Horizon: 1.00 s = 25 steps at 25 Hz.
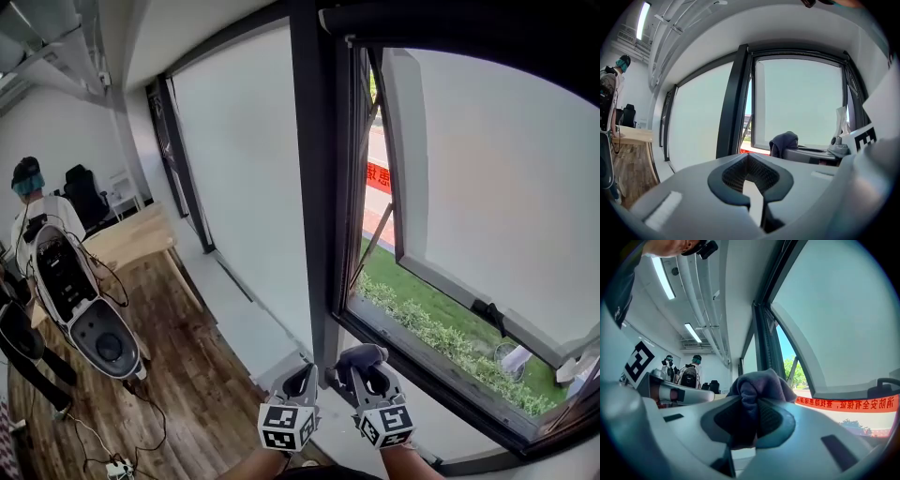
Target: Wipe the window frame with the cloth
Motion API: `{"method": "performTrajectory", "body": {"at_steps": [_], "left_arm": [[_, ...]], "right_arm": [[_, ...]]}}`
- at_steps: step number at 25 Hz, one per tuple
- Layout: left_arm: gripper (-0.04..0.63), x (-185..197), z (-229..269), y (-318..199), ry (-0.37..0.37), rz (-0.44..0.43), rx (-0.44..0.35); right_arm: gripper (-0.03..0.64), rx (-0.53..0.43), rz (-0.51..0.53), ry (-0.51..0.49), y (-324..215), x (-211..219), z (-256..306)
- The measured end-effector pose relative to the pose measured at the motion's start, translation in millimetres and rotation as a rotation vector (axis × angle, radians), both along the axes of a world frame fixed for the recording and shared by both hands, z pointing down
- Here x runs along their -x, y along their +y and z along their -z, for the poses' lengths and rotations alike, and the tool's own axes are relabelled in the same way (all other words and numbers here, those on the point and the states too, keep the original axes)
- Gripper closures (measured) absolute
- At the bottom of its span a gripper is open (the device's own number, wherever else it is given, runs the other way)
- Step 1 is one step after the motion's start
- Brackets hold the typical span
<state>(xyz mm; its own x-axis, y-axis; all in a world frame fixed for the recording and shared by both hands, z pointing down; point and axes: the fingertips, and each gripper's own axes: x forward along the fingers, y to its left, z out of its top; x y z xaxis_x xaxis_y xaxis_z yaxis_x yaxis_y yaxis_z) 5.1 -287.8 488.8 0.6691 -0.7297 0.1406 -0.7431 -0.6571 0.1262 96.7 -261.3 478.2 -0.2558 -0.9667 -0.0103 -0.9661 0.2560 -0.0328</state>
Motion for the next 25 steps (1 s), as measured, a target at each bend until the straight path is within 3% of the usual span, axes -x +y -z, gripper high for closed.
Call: {"method": "performTrajectory", "body": {"at_steps": [10,25], "left_arm": [[0.586,0.2,16.0,-21.0,0.01,0.044,-0.028],[0.586,20.4,6.3,-18.4,0.006,0.104,-0.003]], "right_arm": [[0.545,-0.113,0.022,0.036,-29.9,-15.5,52.3],[0.545,-0.389,0.005,0.025,-94.2,-60.8,212.9]]}}
